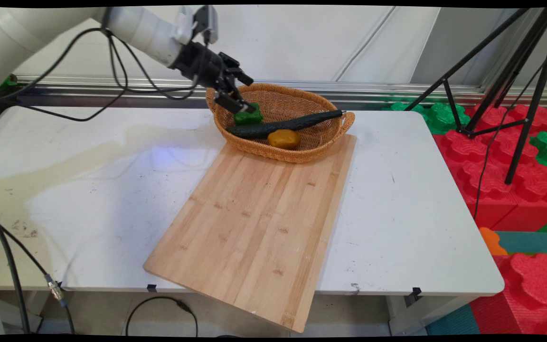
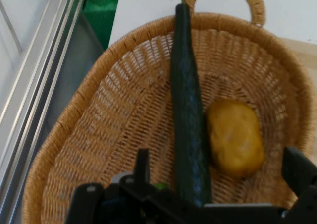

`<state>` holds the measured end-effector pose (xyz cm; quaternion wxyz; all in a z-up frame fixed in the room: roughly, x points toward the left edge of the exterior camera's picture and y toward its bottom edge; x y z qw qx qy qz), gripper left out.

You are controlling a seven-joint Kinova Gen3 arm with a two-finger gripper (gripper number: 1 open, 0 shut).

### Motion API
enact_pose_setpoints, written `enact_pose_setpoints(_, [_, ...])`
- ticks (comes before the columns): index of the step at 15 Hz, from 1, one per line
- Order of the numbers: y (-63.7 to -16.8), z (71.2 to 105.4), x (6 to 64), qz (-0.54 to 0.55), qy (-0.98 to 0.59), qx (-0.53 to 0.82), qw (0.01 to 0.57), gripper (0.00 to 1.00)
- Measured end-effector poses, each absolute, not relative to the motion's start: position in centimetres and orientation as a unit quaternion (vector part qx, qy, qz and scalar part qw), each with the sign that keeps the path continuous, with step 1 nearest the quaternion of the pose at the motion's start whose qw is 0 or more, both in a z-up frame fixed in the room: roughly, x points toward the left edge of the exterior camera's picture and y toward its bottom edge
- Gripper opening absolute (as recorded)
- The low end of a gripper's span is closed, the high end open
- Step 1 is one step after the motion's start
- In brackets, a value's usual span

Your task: Pick up the cucumber from the vegetable basket

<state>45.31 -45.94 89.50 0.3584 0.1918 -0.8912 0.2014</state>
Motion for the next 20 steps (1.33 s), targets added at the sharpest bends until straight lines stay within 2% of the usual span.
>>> enact_pose_setpoints(20, [-55.6, 81.2, 36.6, 0.181, -0.895, 0.199, 0.356, 1.0])
